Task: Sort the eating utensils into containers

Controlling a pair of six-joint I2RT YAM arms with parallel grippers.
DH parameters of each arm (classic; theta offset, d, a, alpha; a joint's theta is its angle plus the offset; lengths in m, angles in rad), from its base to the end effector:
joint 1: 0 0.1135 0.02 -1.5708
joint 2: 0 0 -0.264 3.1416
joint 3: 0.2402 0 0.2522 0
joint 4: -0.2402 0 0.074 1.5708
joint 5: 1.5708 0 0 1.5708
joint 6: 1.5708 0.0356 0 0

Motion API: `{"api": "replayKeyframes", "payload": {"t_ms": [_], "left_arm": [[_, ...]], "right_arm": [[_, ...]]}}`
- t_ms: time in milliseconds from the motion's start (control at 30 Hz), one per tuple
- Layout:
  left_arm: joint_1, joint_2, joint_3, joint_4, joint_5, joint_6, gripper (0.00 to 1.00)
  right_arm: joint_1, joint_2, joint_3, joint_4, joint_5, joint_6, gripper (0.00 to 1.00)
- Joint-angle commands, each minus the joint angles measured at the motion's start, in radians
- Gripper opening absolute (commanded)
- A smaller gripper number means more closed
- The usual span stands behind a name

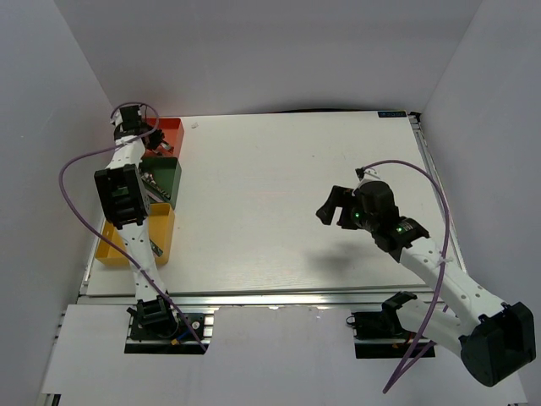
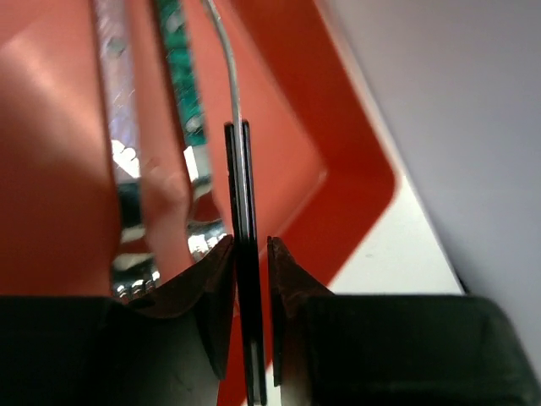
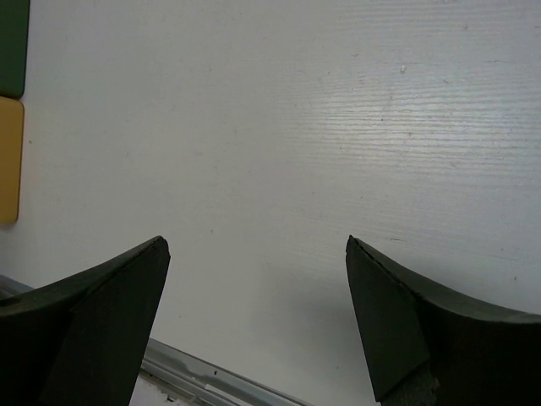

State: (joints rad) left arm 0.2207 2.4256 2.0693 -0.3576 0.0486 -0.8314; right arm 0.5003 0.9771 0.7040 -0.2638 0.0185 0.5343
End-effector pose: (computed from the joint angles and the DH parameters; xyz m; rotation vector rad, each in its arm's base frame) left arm 0.5395 0.1193 0.1858 -1.1386 2.0121 -0.3710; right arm 0.1921 0.1043 0.2680 0.0482 2.1650 0.5914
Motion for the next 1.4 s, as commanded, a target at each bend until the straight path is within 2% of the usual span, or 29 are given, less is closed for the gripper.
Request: {"api": "replayKeyframes", "payload": {"t_ms": [0, 100, 167, 233, 267, 500, 633, 767, 800, 867, 900, 933, 967, 1033, 1067, 1167, 1367], "left_arm": [[-0.001, -0.106, -0.092, 0.066, -0.004, -0.014, 0.32], [-0.001, -0.163, -0.173, 0.106, -0.001, -0.029, 0.41], [-0.001, -0.194, -0.213, 0.129, 0.000, -0.034, 0.55], [-0.003, -0.201, -0.213, 0.126, -0.004, -0.040, 0.63], [-0.001, -0.212, -0.210, 0.128, -0.004, -0.044, 0.98], [-0.006, -0.253, -0.123, 0.146, 0.043, -0.064, 0.98], [-0.033, -0.273, -0.051, 0.097, 0.074, -0.011, 0.98], [-0.095, -0.391, -0.041, -0.099, -0.038, 0.130, 0.98], [-0.133, -0.431, -0.054, -0.136, -0.150, 0.205, 0.98], [-0.179, -0.596, -0.171, -0.197, -0.261, 0.265, 0.98], [-0.204, -0.668, -0.240, -0.193, -0.362, 0.317, 0.98], [-0.271, -0.826, -0.400, -0.184, -0.407, 0.337, 0.98], [-0.293, -0.911, -0.487, -0.152, -0.446, 0.353, 0.98], [-0.332, -1.070, -0.642, -0.144, -0.513, 0.362, 0.98], [-0.336, -1.221, -0.775, -0.144, -0.521, 0.364, 0.98], [-0.339, -1.473, -0.949, -0.200, -0.564, 0.394, 0.98], [-0.339, -1.738, -1.026, -0.444, -0.562, 0.468, 0.98]], "right_arm": [[0.003, 0.003, -0.009, 0.043, -0.009, -0.019, 0.89], [0.003, -0.002, -0.009, 0.041, -0.038, -0.017, 0.89], [0.003, -0.009, -0.011, 0.040, -0.045, -0.013, 0.89], [0.003, -0.020, -0.009, 0.035, -0.043, -0.013, 0.89], [0.003, -0.025, -0.008, 0.031, -0.042, -0.013, 0.89], [0.003, -0.038, 0.008, 0.008, -0.023, -0.022, 0.89], [0.003, -0.040, 0.017, 0.000, -0.022, -0.026, 0.89], [0.003, -0.066, 0.046, -0.020, -0.023, -0.098, 0.89], [0.003, -0.087, 0.055, -0.034, -0.008, -0.118, 0.89], [0.003, -0.112, 0.097, -0.089, 0.089, -0.175, 0.89], [0.003, -0.135, 0.113, -0.106, 0.121, -0.195, 0.89], [0.003, -0.146, 0.150, -0.129, 0.179, -0.224, 0.89], [0.003, -0.155, 0.172, -0.179, 0.205, -0.227, 0.89], [0.004, -0.179, 0.210, -0.225, 0.247, -0.226, 0.89], [0.004, -0.190, 0.236, -0.253, 0.245, -0.232, 0.89], [0.007, -0.241, 0.246, -0.270, 0.236, -0.244, 0.89], [0.009, -0.371, 0.226, -0.325, 0.216, -0.296, 0.89]]}}
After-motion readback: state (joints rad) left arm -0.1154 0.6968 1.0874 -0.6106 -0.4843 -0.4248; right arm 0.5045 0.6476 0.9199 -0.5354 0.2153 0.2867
